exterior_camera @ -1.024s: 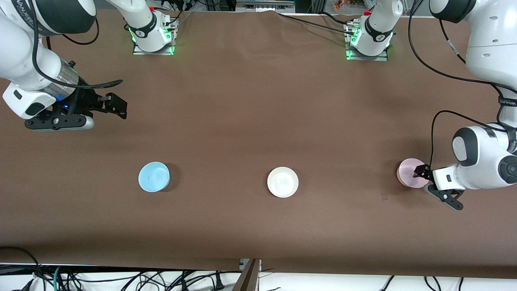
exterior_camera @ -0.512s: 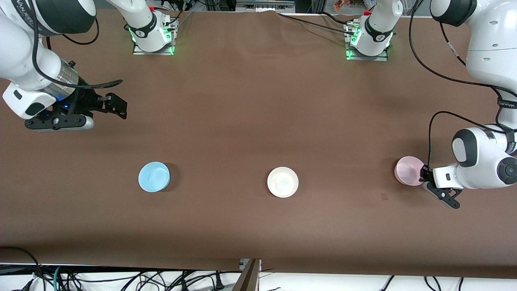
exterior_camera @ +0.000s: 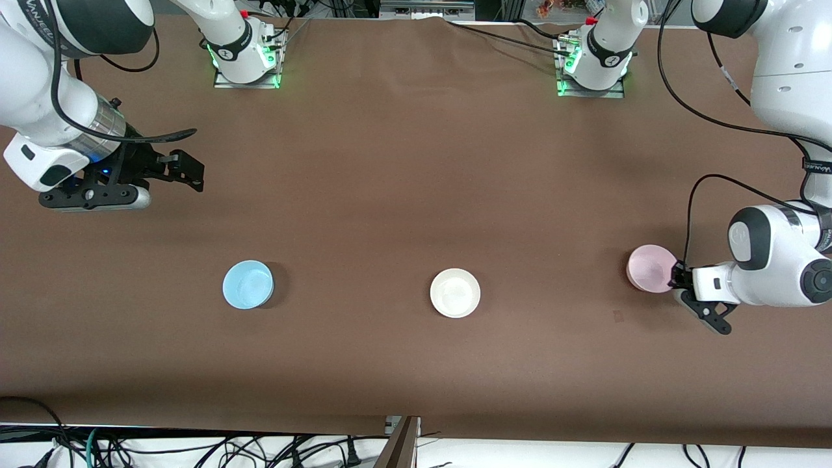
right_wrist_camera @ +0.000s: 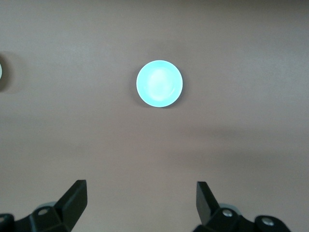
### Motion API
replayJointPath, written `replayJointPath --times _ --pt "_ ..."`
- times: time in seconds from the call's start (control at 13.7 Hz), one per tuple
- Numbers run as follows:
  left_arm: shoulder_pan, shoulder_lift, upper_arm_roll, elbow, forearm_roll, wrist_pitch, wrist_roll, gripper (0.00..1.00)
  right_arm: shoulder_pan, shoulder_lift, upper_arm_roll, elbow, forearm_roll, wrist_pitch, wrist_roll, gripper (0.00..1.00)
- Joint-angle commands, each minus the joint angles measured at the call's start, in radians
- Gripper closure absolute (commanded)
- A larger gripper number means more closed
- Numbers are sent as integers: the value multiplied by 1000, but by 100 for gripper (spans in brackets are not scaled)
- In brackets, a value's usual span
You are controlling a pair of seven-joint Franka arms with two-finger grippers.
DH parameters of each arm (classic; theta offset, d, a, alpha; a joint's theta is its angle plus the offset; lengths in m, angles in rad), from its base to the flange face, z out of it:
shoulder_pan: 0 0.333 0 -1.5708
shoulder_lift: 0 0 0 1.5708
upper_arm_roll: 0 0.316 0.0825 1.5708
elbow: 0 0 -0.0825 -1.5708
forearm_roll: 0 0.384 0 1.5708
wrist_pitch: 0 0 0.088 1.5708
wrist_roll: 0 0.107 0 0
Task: Stack pink and blue bowls on white bowl
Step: 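Carry the pink bowl with the left gripper onto the white bowl, then open the left gripper while the right gripper grasps the blue bowl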
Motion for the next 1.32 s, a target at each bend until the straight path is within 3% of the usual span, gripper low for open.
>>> replayJointPath --times 0.0,0.22,0.51,0.66,0.88,1.24 --pt "-8 -62 -90 12 -22 -75 -29 100 7 17 2 22 -14 -5 9 0" --pt "-74 -52 -192 70 -23 -92 -298 100 2 14 -1 25 -11 -15 0 0" --pt "-307 -1 -181 226 -17 -76 -732 100 -8 14 -11 25 -10 -16 -11 0" --pt "-384 30 -172 247 -9 18 -921 100 -7 15 -14 23 -8 -15 -7 0" --pt "-468 95 -109 250 -11 202 -1026 100 -13 38 -15 14 -4 -22 -12 0" --pt "-527 155 -80 268 -14 276 -1078 100 -34 168 -15 -3 -23 -13 -26 0"
